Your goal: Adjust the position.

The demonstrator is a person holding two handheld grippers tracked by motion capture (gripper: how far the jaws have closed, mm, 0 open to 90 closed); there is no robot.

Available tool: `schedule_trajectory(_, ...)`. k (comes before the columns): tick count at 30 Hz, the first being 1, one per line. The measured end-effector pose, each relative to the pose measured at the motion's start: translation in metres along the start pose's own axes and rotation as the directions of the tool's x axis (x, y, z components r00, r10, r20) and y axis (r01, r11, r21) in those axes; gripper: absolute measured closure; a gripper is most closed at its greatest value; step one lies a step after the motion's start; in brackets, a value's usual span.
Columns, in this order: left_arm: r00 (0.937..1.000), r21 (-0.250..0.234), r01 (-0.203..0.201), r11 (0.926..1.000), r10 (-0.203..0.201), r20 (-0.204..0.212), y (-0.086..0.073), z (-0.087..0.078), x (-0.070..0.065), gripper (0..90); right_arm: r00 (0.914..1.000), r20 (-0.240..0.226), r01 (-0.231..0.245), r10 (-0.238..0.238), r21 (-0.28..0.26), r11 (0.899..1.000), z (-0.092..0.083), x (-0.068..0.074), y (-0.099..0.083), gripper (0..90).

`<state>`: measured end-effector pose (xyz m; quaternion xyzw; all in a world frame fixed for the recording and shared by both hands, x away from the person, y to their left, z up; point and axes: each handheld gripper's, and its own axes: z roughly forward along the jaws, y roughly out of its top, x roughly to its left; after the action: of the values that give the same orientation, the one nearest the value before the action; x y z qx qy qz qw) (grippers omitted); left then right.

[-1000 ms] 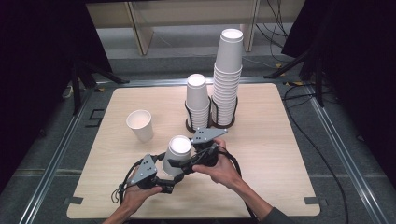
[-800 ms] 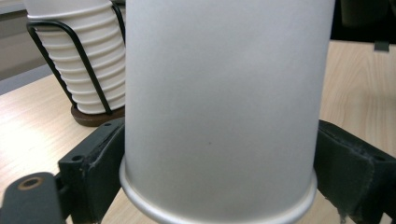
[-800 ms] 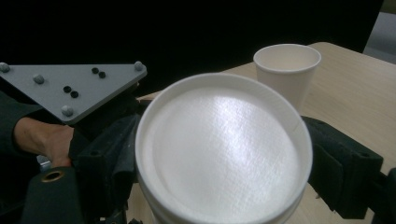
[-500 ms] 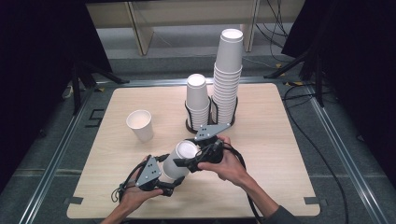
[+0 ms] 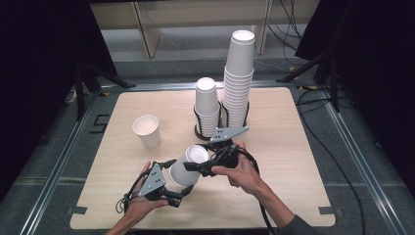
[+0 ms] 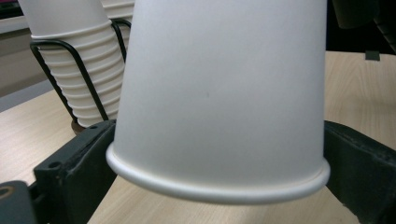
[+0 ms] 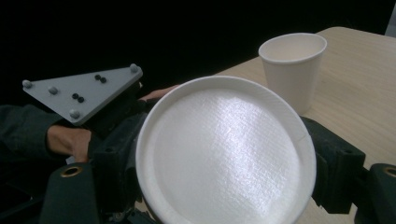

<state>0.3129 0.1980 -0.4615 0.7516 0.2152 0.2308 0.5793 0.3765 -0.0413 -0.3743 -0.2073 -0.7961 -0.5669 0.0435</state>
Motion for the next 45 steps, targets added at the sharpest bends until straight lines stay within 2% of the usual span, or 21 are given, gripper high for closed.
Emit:
schedule_trajectory(1, 1.0000, 0.000, 0.005, 1.0000, -0.005, -0.001, 0.000, 0.000, 0.000, 2.4, 0.9996, -0.011, 0.025, -0.025, -0.033, 0.999, 0.001, -0.002, 0.001, 25.2)
schedule_trajectory(3, 0.9998, -0.021, 0.016, 0.9996, -0.017, -0.006, 0.001, 0.001, 0.000, 2.1, 0.9998, -0.015, 0.016, -0.016, -0.039, 0.999, -0.001, -0.001, 0.002, 25.2)
schedule_trajectory(4, 0.9998, -0.025, 0.015, 0.9996, -0.015, -0.008, 0.001, 0.000, 0.000, 2.1, 0.9996, -0.026, -0.009, 0.007, -0.047, 0.999, -0.001, 0.001, 0.002, 25.2)
schedule_trajectory(5, 0.9998, -0.049, 0.017, 0.9987, -0.017, -0.006, 0.001, 0.002, 0.000, 2.1, 0.9998, -0.019, -0.006, 0.005, -0.039, 0.999, -0.001, 0.001, 0.002, 25.2)
schedule_trajectory(6, 0.9998, -0.037, 0.011, 0.9993, -0.012, -0.014, 0.002, 0.000, -0.001, 2.3, 0.9995, -0.024, 0.017, -0.019, -0.057, 0.998, 0.000, 0.000, 0.003, 25.2)
schedule_trajectory(9, 0.9998, -0.066, 0.007, 0.9978, -0.008, -0.016, 0.002, 0.000, -0.001, 2.3, 0.9996, -0.028, 0.005, -0.007, -0.058, 0.998, 0.000, 0.002, 0.003, 25.2)
schedule_trajectory(13, 0.9999, -0.041, -0.002, 0.9992, 0.002, -0.014, 0.003, -0.003, -0.001, 3.9, 0.9972, -0.064, -0.044, 0.040, -0.059, 0.997, 0.001, 0.004, 0.002, 25.1)
schedule_trajectory(15, 1.0000, -0.057, 0.002, 0.9984, -0.002, -0.003, 0.003, -0.003, 0.000, 5.5, 0.9978, -0.062, -0.026, 0.022, -0.062, 0.998, 0.001, 0.001, 0.001, 24.8)
schedule_trajectory(16, 0.9999, -0.033, -0.011, 0.9994, 0.010, -0.006, 0.004, -0.005, 0.001, 6.5, 0.9988, -0.049, -0.011, 0.008, -0.065, 0.998, 0.001, -0.001, 0.001, 24.6)
schedule_trajectory(20, 0.9996, -0.021, -0.027, 0.9994, 0.027, -0.002, 0.005, -0.006, 0.001, 9.2, 0.9959, -0.081, -0.045, 0.041, -0.056, 0.997, -0.001, -0.004, 0.000, 23.9)
schedule_trajectory(23, 0.9995, -0.027, -0.031, 0.9991, 0.031, 0.008, 0.005, -0.005, 0.001, 11.6, 0.9959, -0.078, -0.049, 0.046, -0.038, 0.998, -0.002, -0.006, -0.001, 23.2)
schedule_trajectory(24, 0.9994, -0.007, -0.034, 0.9994, 0.034, 0.007, 0.006, -0.007, 0.001, 12.0, 0.9964, -0.076, -0.040, 0.037, -0.040, 0.998, -0.002, -0.007, -0.001, 23.1)
schedule_trajectory(25, 0.9994, -0.023, -0.031, 0.9992, 0.032, 0.013, 0.005, -0.006, 0.002, 12.4, 0.9963, -0.079, -0.038, 0.034, -0.044, 0.998, -0.002, -0.008, -0.002, 22.9)
schedule_trajectory(32, 0.9990, 0.036, -0.038, 0.9987, 0.037, 0.025, 0.004, -0.007, 0.005, 13.2, 0.9963, -0.074, -0.045, 0.044, -0.021, 0.999, -0.004, -0.011, -0.002, 20.3)
schedule_trajectory(33, 0.9989, 0.056, -0.041, 0.9976, 0.040, 0.024, 0.004, -0.007, 0.006, 13.2, 0.9983, -0.052, -0.027, 0.026, -0.018, 0.999, -0.006, -0.011, -0.001, 19.2)
schedule_trajectory(35, 0.9990, 0.071, -0.035, 0.9968, 0.034, 0.029, 0.003, -0.006, 0.007, 13.2, 0.9982, -0.056, -0.021, 0.020, -0.017, 1.000, -0.008, -0.011, -0.001, 18.3)
schedule_trajectory(36, 0.9990, 0.084, -0.037, 0.9958, 0.035, 0.029, 0.002, -0.007, 0.007, 13.2, 0.9997, -0.022, -0.002, 0.001, -0.005, 1.000, -0.011, -0.010, 0.001, 17.6)
schedule_trajectory(37, 0.9990, 0.083, -0.032, 0.9960, 0.030, 0.033, 0.002, -0.006, 0.008, 13.2, 0.9996, -0.027, -0.007, 0.007, -0.002, 1.000, -0.011, -0.008, 0.002, 17.1)
schedule_trajectory(38, 0.9989, 0.103, -0.030, 0.9942, 0.026, 0.039, 0.002, -0.006, 0.008, 13.2, 0.9995, -0.016, 0.028, -0.028, 0.003, 1.000, -0.013, -0.010, 0.003, 16.8)
schedule_trajectory(43, 0.9975, 0.141, -0.036, 0.9894, 0.028, 0.064, 0.000, -0.004, 0.008, 13.6, 0.9964, 0.026, 0.080, -0.081, 0.031, 0.996, -0.019, -0.008, 0.007, 15.8)
schedule_trajectory(45, 0.9971, 0.162, -0.047, 0.9856, 0.036, 0.067, 0.001, -0.005, 0.008, 13.8, 0.9954, 0.031, 0.088, -0.090, 0.063, 0.994, -0.021, -0.007, 0.007, 15.9)
